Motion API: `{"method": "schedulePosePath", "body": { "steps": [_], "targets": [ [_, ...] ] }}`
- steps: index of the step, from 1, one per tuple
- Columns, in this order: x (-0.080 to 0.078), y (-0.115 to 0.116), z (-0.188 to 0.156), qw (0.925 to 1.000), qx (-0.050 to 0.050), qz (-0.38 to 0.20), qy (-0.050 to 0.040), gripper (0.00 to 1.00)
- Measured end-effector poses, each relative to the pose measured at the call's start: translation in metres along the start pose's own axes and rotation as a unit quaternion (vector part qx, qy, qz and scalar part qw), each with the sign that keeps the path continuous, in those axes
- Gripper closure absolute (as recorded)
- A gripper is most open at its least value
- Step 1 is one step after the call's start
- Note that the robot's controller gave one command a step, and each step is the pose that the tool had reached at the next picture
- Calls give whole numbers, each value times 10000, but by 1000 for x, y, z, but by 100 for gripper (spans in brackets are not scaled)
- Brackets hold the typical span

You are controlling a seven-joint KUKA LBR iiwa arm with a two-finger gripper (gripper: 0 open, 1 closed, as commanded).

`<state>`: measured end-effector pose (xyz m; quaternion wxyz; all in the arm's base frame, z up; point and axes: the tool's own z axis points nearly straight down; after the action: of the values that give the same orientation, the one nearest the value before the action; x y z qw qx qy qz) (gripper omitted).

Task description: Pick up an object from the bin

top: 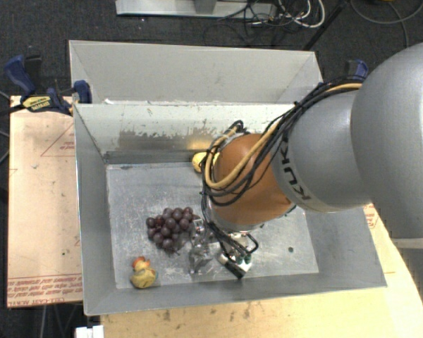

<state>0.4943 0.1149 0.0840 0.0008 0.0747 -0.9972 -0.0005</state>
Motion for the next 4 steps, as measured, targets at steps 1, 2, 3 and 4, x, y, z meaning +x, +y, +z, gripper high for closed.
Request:
{"method": "schedulePosePath", "body": {
  "steps": [1,2,3,4],
  "targets": [
    [2,0,-44,10000,2,-24,30,100],
    [13,2,-160,9993,0,-375,-16,100],
    [13,1,-160,9993,0,-376,-14,0],
    [13,1,-160,9993,0,-376,-14,0]
  ]
}}
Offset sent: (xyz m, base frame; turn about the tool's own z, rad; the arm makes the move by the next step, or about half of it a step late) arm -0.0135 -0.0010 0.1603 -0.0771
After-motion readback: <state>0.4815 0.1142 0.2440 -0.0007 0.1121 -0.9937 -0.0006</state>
